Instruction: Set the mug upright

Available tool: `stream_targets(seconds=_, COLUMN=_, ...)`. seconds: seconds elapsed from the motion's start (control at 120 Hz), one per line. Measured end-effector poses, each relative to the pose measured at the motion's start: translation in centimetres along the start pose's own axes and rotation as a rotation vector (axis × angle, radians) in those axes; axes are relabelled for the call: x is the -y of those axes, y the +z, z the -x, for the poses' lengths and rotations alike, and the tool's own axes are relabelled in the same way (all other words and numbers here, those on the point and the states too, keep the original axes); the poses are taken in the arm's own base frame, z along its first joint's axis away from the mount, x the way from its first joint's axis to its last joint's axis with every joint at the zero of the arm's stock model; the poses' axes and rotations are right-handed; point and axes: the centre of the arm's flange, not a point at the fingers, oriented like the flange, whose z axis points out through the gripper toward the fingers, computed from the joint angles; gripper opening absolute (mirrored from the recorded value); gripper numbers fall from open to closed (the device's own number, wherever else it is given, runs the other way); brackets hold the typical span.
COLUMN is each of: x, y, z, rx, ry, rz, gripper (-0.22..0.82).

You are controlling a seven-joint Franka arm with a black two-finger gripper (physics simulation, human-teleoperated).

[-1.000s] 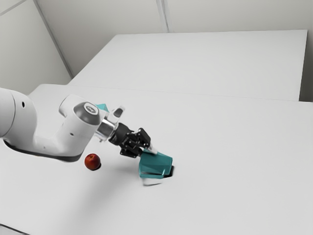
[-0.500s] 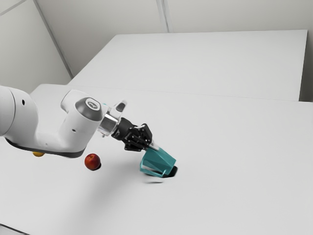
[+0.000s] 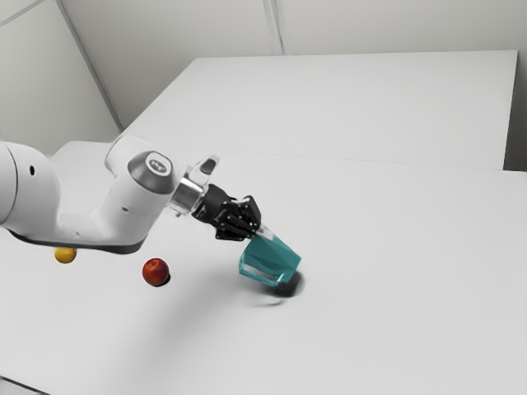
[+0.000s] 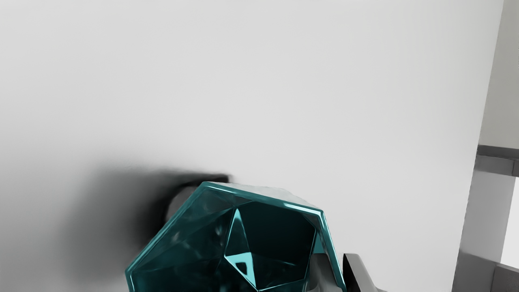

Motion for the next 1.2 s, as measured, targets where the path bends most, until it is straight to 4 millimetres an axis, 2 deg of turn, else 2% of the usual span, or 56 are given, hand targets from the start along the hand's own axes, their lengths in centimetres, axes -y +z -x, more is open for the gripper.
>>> stream_targets(seconds=0.117, x=-1.6, y=-1.5, z=0.2, rx=0.008, ry=0.122, rz=-0.075, gripper=-0.18)
stream_targets(seconds=0.275, x=-0.3, y=-5.2, z=-0.9, rx=-0.022, ry=0.229, rz=-0.218, gripper=-0.18)
stream_targets(seconds=0.442, x=-0.4, y=-6.5, z=-0.8, rx=-0.015, ry=0.36, rz=-0.36, gripper=-0.18)
stream_targets(seconds=0.583, x=-0.3, y=-6.8, z=-0.2, rx=0.038, ry=0.491, rz=-0.515, gripper=-0.18)
stream_targets(seconds=0.725, x=-1.2, y=-5.9, z=0.7, rx=0.106, ry=0.613, rz=-0.69, gripper=-0.18)
stream_targets(seconds=0.825, x=-1.4, y=-5.0, z=1.1, rx=0.128, ry=0.638, rz=-0.761, gripper=-0.18)
stream_targets(seconds=0.95, x=-1.4, y=-3.4, z=2.0, rx=0.132, ry=0.626, rz=-0.797, gripper=-0.18)
stream_targets(seconds=1.067, x=-2.8, y=-1.8, z=3.0, rx=0.104, ry=0.618, rz=-0.806, gripper=-0.18)
stream_targets(seconds=1.2, x=-3.4, y=-0.9, z=3.1, rx=0.061, ry=0.574, rz=-0.803, gripper=-0.18)
